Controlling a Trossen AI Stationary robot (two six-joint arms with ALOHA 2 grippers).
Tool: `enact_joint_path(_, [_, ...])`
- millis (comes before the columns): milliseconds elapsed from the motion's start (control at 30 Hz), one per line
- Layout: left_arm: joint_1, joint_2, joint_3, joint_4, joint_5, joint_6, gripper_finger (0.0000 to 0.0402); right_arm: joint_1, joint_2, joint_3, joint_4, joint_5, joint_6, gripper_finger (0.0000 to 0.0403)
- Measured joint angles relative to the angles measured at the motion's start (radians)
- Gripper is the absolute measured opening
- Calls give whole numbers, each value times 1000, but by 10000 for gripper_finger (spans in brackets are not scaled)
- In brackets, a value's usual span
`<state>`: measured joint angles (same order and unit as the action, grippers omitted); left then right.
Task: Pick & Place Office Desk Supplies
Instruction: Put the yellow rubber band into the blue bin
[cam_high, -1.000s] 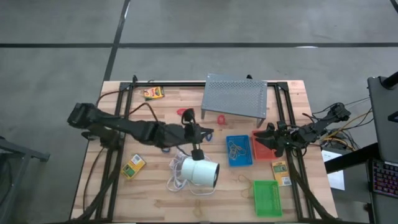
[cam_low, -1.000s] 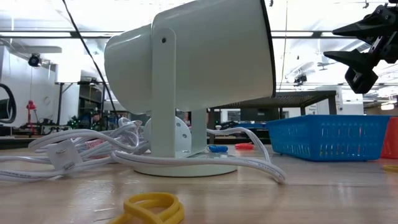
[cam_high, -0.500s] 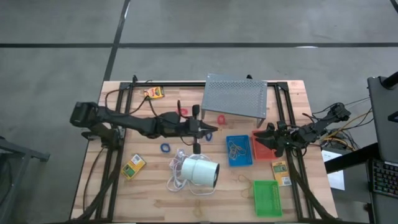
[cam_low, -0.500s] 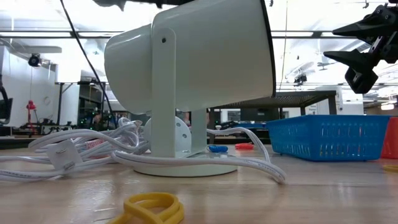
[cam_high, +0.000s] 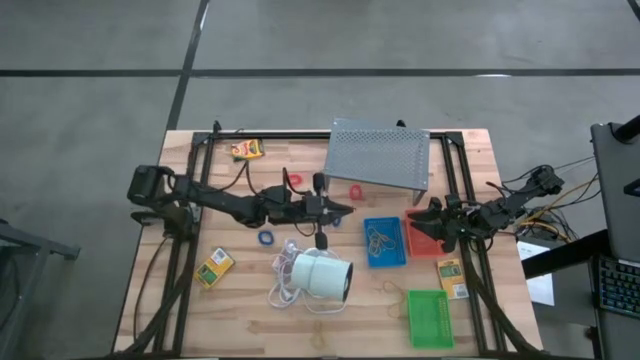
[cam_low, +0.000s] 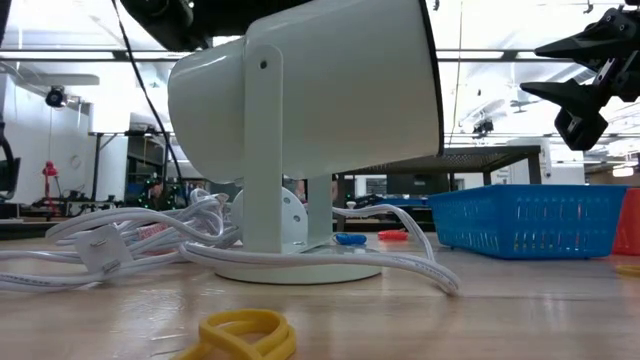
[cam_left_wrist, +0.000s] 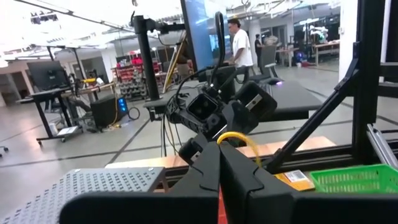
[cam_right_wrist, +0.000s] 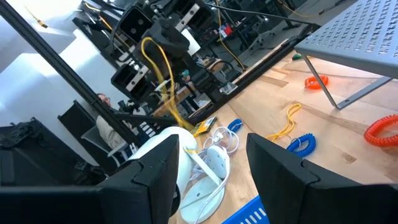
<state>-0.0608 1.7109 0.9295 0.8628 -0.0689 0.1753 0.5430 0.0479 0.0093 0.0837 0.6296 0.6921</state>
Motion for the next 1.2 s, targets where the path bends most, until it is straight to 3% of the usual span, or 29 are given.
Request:
enact_joint_path(300, [0,69,0,94,3,0,3,0,0,0,0,0,0,185])
enact_joint_path(900, [2,106,24,104,62,8,3,0,0,0,0,0,0,185])
enact_joint_path(1200, [3,220,126,105,63,-8,3,0,0,0,0,0,0,185])
